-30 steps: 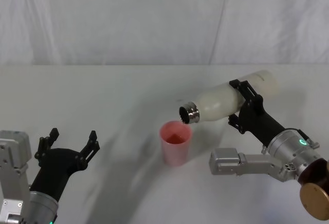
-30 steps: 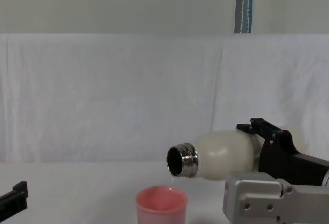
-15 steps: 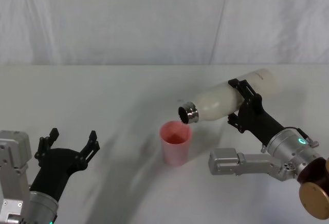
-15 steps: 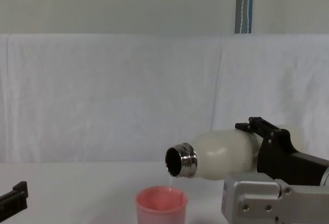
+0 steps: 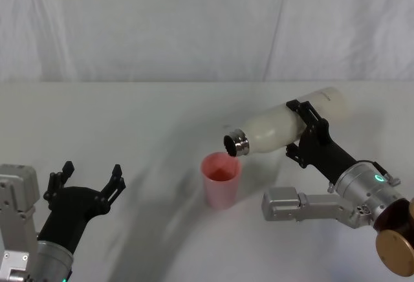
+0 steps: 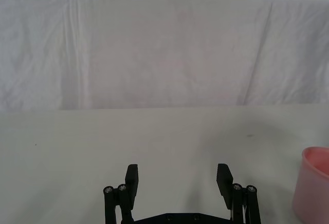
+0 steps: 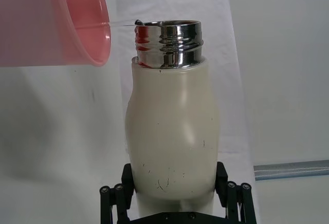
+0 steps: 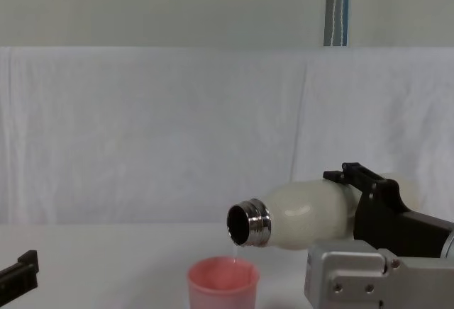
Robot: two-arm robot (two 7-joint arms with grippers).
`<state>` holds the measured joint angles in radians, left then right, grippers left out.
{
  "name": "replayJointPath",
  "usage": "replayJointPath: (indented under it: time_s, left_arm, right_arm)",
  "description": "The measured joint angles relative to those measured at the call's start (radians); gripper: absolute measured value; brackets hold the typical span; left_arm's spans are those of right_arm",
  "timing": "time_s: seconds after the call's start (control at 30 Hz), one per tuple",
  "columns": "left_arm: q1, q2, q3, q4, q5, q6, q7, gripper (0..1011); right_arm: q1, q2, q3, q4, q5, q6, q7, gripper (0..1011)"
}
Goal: Grasp the thermos with one hand and pour water into the cup lid.
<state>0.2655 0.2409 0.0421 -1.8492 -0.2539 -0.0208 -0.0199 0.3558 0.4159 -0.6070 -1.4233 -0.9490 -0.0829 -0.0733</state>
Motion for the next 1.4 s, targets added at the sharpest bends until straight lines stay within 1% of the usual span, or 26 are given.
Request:
replayJointPath:
  time_s: [1.4]
  left_arm:
    - [0.0,0.0,0.0,0.0,0.0,0.0,0.0,1001]
  right_arm:
    - [0.001,0.004,-0.005,-0.006,-0.006,0.006,0.003,952]
